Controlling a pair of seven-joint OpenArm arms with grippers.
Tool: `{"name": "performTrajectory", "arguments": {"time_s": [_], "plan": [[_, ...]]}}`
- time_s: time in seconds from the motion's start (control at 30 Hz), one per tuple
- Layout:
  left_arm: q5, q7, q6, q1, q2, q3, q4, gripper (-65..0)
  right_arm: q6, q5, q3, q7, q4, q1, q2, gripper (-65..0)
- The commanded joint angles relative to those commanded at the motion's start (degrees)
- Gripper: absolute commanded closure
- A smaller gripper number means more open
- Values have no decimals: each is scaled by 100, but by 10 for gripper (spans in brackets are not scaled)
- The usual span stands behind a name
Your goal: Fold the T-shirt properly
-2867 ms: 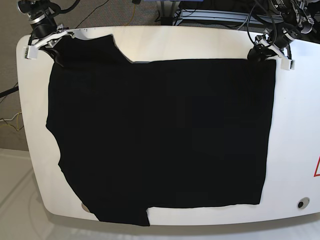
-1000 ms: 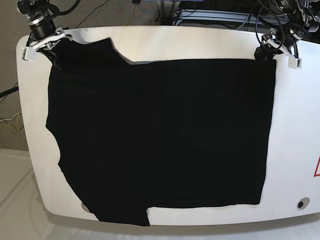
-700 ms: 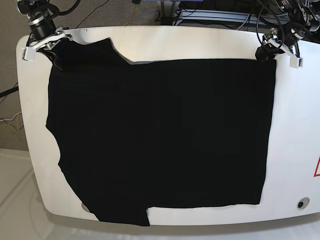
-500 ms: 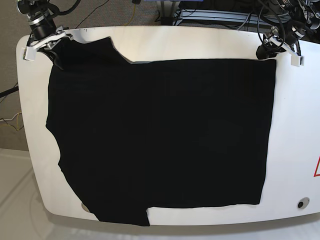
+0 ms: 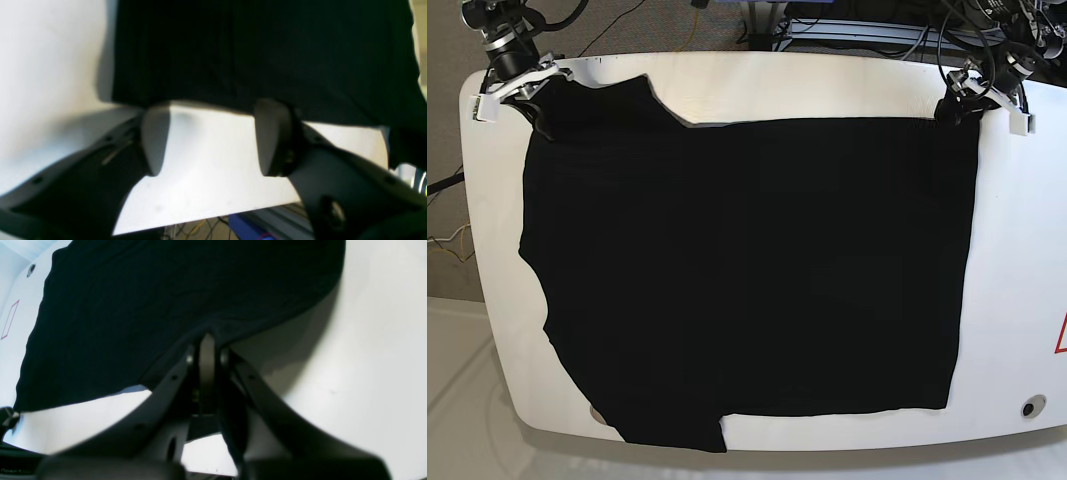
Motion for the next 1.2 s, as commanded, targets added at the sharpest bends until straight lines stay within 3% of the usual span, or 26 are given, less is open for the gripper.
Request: {"name": "performTrajectory", "arguments": {"time_s": [0.5, 0.9, 1.2], "plan": [[-12, 177, 0, 124, -8, -5, 547, -350, 0, 53, -33, 14, 1, 27, -7, 0], [89, 107, 0, 46, -26, -52, 378, -339, 0, 54, -34, 16, -3, 54, -2, 0], [598, -131, 0, -145, -31, -205, 375, -377, 0, 71, -58, -30, -10, 71, -11, 0]]}}
